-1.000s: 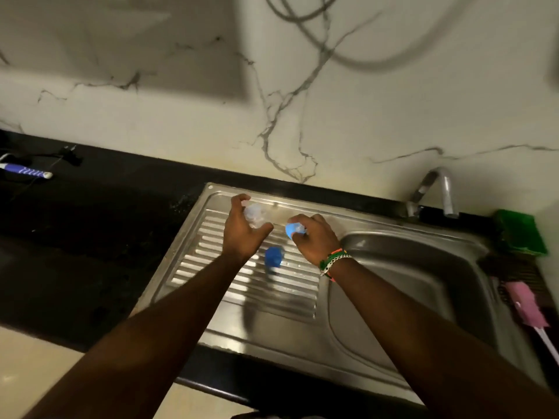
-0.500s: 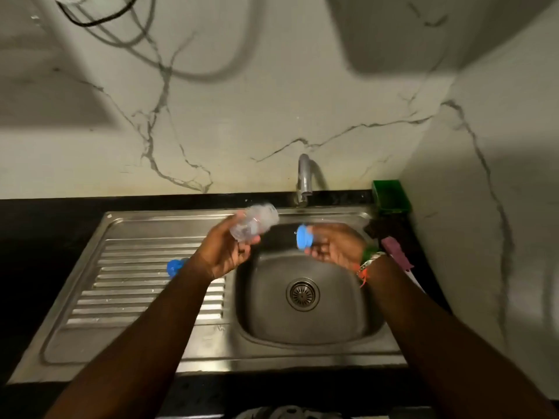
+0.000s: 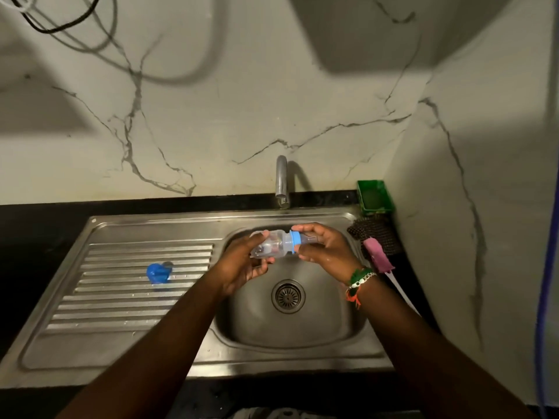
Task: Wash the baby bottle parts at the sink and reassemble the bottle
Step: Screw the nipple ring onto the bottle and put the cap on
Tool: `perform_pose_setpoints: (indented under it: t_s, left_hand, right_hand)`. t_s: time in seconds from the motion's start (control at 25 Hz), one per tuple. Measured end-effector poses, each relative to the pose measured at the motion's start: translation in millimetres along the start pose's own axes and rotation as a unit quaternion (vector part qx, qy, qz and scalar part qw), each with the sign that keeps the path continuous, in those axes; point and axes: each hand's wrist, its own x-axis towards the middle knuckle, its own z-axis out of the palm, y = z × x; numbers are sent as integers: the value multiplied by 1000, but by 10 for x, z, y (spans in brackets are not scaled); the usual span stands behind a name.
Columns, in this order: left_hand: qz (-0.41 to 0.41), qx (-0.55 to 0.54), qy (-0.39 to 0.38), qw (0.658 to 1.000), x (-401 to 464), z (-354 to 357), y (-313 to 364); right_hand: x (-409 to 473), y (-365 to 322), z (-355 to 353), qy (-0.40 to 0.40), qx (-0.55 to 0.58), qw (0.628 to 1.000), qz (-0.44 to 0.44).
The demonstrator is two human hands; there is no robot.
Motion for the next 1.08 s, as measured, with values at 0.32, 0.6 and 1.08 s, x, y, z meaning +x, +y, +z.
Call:
perform_pose_setpoints:
  t_s: [0.32, 0.6, 1.08]
  left_hand:
    - [54, -28, -24, 998, -166, 39, -15]
    - [124, -21, -44, 991, -300, 9, -43]
    - [178, 59, -24, 982, -399, -45, 76]
  right_hand:
    - [43, -92, -81, -22, -84, 996, -30]
    - [4, -239, 68, -7, -96, 995, 24]
    - [-71, -485, 89, -9, -201, 979, -28]
